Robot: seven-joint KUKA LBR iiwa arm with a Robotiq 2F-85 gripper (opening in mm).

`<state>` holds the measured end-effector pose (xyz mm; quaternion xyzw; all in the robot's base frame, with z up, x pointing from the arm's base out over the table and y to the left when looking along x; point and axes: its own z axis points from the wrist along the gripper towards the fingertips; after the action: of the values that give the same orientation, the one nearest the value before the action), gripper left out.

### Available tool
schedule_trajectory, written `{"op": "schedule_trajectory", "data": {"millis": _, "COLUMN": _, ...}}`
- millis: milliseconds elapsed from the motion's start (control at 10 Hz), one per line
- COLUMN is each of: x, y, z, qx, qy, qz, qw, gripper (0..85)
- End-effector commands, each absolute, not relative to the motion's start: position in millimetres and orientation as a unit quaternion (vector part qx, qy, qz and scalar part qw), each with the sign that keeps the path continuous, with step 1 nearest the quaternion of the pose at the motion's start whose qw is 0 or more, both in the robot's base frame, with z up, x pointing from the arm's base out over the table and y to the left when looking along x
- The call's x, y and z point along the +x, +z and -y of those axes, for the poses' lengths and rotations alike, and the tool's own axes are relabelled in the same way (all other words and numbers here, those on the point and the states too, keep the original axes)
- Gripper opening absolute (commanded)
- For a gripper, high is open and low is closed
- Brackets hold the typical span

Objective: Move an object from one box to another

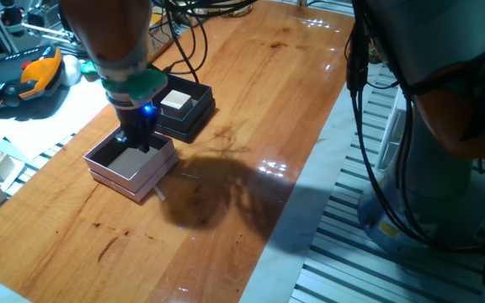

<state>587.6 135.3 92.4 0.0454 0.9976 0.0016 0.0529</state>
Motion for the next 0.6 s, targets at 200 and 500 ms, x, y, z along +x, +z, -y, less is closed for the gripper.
{"op": "schedule_trajectory", "data": {"millis": 200, "x": 587.7, "y": 92.6, "z": -135.4, "qx": 0.049, "qy": 0.002, "qz": -0.997, "qw": 0.056, "gripper": 0.0}}
{"op": "schedule_trajectory", "data": {"millis": 500, "x": 587.7, "y": 92.6, "z": -135.4, "qx": 0.044, "qy": -0.021, "qz": -0.998, "qw": 0.051, "gripper": 0.0}}
